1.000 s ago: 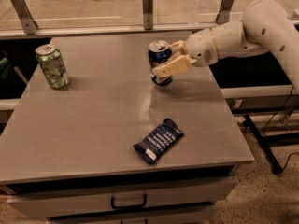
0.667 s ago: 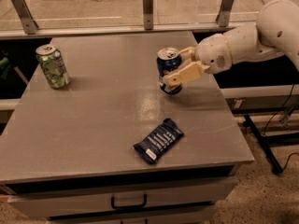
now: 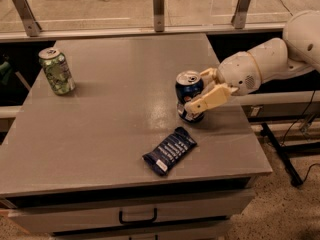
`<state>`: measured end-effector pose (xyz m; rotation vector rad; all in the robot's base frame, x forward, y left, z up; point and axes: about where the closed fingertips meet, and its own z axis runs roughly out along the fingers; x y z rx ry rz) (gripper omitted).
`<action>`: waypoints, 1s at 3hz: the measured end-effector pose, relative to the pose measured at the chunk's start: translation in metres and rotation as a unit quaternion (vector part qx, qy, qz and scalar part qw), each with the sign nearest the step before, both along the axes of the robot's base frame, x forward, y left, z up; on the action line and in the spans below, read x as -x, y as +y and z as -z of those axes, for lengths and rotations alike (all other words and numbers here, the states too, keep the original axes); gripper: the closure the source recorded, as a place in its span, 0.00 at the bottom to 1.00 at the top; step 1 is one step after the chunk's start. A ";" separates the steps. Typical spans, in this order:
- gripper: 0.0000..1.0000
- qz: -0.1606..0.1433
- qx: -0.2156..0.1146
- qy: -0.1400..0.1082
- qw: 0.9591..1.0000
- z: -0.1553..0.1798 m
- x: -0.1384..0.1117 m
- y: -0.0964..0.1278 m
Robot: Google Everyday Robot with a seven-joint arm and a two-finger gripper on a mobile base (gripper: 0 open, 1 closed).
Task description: Move pepsi can near rxbar blueberry
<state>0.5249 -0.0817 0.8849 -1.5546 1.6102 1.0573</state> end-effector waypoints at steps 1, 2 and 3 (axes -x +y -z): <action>0.35 -0.019 0.002 0.013 1.000 0.012 0.014 -0.004; 0.13 -0.028 0.004 0.020 0.999 0.021 0.021 -0.007; 0.00 -0.032 0.007 0.023 0.999 0.026 0.025 -0.010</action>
Offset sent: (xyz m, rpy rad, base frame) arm -0.0320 -0.0169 -0.0313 -0.0173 0.0587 0.0796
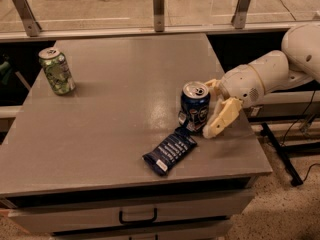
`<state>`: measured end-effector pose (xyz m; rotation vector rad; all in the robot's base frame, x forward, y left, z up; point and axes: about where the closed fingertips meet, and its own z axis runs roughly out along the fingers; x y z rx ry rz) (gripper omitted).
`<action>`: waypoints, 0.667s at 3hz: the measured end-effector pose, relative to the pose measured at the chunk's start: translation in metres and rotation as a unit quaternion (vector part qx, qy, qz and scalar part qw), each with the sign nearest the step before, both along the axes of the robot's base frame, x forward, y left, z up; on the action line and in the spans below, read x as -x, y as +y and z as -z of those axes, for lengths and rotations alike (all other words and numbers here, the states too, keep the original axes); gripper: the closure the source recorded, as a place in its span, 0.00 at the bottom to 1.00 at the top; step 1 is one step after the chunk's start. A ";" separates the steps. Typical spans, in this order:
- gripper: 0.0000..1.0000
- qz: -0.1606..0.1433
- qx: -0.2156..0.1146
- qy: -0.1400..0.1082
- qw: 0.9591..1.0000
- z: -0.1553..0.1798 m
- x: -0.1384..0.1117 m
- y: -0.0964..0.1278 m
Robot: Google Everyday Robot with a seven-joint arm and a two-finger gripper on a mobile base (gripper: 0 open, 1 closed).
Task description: Move pepsi can near rxbar blueberry
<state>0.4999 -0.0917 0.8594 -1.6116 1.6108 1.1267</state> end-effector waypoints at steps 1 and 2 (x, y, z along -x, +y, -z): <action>0.00 0.007 0.011 -0.025 1.000 -0.011 -0.009 -0.008; 0.00 0.045 0.037 -0.152 0.987 -0.084 -0.045 -0.026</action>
Offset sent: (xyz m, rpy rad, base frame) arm 0.0804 -0.0559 0.1625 -0.1113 -0.5276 -0.1729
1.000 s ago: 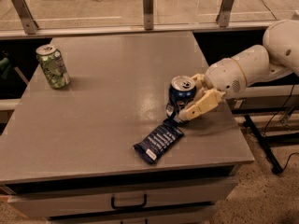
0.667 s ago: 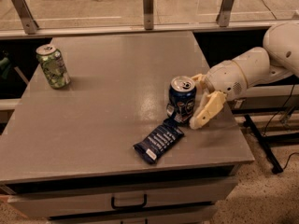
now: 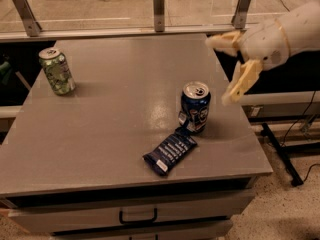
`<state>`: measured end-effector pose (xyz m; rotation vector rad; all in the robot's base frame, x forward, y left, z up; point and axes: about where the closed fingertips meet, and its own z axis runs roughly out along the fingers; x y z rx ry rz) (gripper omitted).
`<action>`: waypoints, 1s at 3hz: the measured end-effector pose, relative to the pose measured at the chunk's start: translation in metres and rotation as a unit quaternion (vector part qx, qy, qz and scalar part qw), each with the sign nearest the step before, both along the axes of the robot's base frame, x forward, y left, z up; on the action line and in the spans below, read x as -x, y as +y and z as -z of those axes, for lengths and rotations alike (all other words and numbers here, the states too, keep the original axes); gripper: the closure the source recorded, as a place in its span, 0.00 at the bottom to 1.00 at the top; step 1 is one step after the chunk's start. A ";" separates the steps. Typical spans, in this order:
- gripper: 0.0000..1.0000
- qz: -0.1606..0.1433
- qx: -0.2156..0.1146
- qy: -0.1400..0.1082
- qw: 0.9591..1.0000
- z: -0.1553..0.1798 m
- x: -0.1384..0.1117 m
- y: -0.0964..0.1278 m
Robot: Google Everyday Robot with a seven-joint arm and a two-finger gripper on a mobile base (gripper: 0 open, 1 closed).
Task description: Move pepsi can near rxbar blueberry
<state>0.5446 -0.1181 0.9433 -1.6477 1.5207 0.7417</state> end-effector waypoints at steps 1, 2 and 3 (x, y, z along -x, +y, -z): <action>0.00 0.025 0.019 -0.141 0.989 -0.093 -0.017 -0.003; 0.00 0.042 0.028 -0.285 0.957 -0.183 -0.004 0.009; 0.00 0.065 0.016 -0.326 0.943 -0.209 -0.012 0.015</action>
Offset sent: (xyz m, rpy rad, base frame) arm -0.0183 0.0400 0.3231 -0.0375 -1.0515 -0.1985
